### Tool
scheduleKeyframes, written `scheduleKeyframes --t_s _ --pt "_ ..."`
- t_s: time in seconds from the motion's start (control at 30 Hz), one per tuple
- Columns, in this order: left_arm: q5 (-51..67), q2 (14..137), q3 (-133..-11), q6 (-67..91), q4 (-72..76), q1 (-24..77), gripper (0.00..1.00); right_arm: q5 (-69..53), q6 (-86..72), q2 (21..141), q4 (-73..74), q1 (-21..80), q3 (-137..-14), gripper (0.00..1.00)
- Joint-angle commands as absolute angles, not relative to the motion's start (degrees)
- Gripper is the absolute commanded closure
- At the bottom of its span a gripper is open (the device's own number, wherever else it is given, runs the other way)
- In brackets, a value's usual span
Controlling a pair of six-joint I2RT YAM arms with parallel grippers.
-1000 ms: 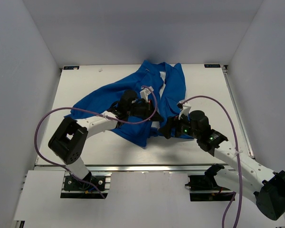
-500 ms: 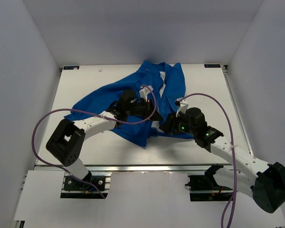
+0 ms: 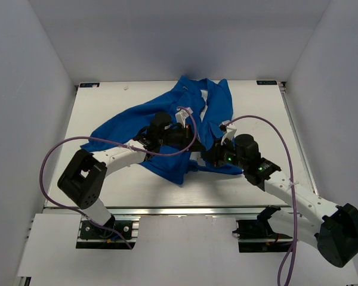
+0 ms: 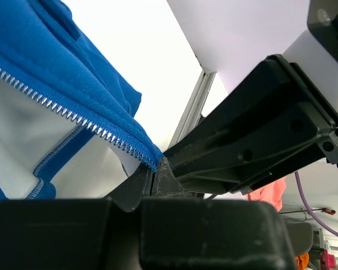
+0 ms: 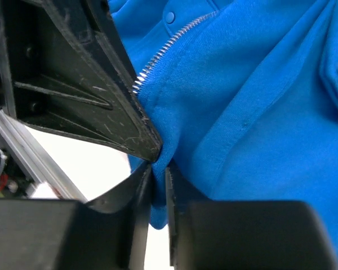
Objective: Zip up the jacket
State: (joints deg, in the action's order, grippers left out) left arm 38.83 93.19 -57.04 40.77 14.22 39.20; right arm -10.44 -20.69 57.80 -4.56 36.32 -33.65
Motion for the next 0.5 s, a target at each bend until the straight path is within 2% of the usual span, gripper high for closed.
scheduleKeyframes --t_s 0.0,0.03,0.07,0.1,0.27,0.3,0.33,0.4,0.43,0.47 --pt "39.5 89.6 -57.0 40.5 15.1 39.7 1.00 -11.6 -19.4 57.0 -7.5 36.0 -34.5 0.87" --pt "39.4 89.6 -57.0 40.5 15.0 39.7 1.00 -11.9 -19.4 57.0 -7.5 35.9 -34.6 0.88" --pt "39.3 89.6 -57.1 40.4 14.7 39.7 1.00 -12.2 -19.5 57.0 -7.5 35.9 -34.6 0.97" --pt "39.1 89.6 -57.4 40.3 14.5 39.7 1.00 -12.5 -19.4 57.1 -7.5 35.9 -34.7 1.00" --pt "38.9 90.0 -58.1 40.0 13.5 39.6 1.00 -14.4 -19.2 57.3 -7.6 35.7 -34.5 1.00" --pt "39.0 90.0 -58.4 39.5 12.8 39.7 0.97 -14.8 -19.3 57.2 -8.4 35.6 -34.2 1.00" --pt "39.1 90.3 -59.1 38.9 12.3 39.7 0.79 -15.2 -19.7 56.7 -9.0 35.3 -34.0 1.00" --pt "39.0 89.9 -59.2 37.6 10.7 39.7 0.59 -16.2 -20.1 56.2 -9.5 35.0 -34.2 1.00" --pt "39.1 89.5 -58.8 37.0 10.5 39.7 0.43 -16.0 -20.6 55.9 -9.2 34.7 -34.5 1.00" --pt "39.1 88.5 -58.4 36.7 10.1 39.7 0.39 -15.6 -20.7 55.8 -8.8 34.5 -34.8 1.00"
